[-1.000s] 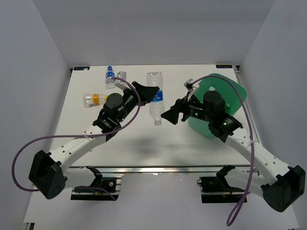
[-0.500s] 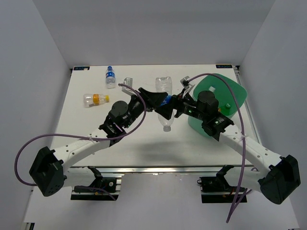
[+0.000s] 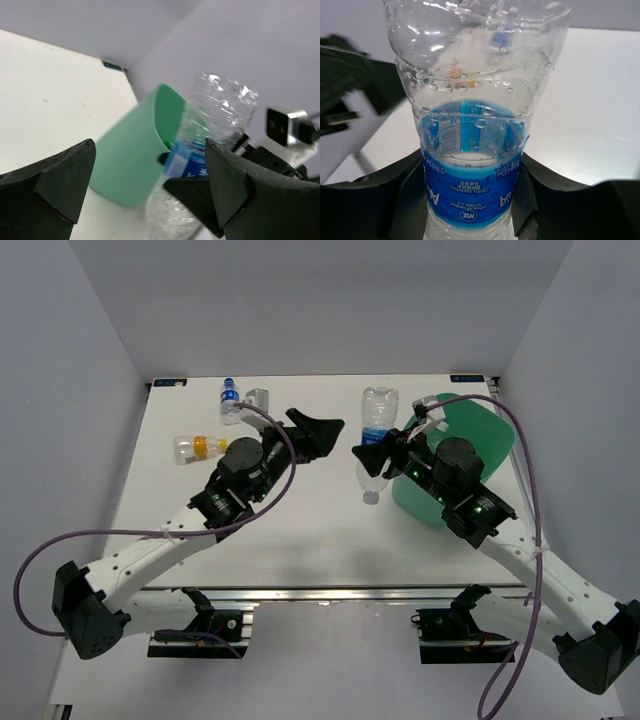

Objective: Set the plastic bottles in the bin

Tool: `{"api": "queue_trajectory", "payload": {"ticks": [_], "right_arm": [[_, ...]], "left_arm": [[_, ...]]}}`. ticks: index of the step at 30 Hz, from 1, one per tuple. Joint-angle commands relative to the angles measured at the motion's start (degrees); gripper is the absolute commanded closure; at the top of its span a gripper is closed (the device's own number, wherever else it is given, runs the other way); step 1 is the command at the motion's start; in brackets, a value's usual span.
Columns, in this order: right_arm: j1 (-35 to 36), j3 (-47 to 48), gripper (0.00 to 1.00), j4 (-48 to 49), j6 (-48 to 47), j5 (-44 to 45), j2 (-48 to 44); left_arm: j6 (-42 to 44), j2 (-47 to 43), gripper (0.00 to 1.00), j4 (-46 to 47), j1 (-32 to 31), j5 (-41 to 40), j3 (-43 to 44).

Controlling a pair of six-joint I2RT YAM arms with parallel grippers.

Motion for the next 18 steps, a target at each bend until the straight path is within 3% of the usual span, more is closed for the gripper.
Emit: {"api": "queue_trajectory", "payload": {"ticks": [1, 6, 8, 11, 18], "right_arm": [[-0.3, 4.8, 0.72, -6.5, -6.2, 14.0, -2.4], [-2.8, 14.4, 0.76, -14.2, -13.7, 31.2, -2.0], [-4.7, 16.6, 0.76, -14.7, -15.5, 32.7, -1.8], [-8.4, 17.0, 0.76, -14.1, -18.4, 34.1, -1.5], [-17.6, 13.0, 0.67, -13.7, -19.0, 34.4, 1.0]], "left_arm": [[4.7, -5.9, 0.02, -12.0, -0.1, -13.2, 4.2], [2.9, -5.5, 0.02, -29.2, 3.5, -29.0, 8.1], [1.6, -5.0, 0.02, -31.7, 10.7, -26.9, 7.1], [-0.6, -3.1, 0.02, -33.0, 22.6, -16.7, 5.3], [-1.9, 0.4, 0.02, -37.4, 32.2, -19.1, 2.6]]}}
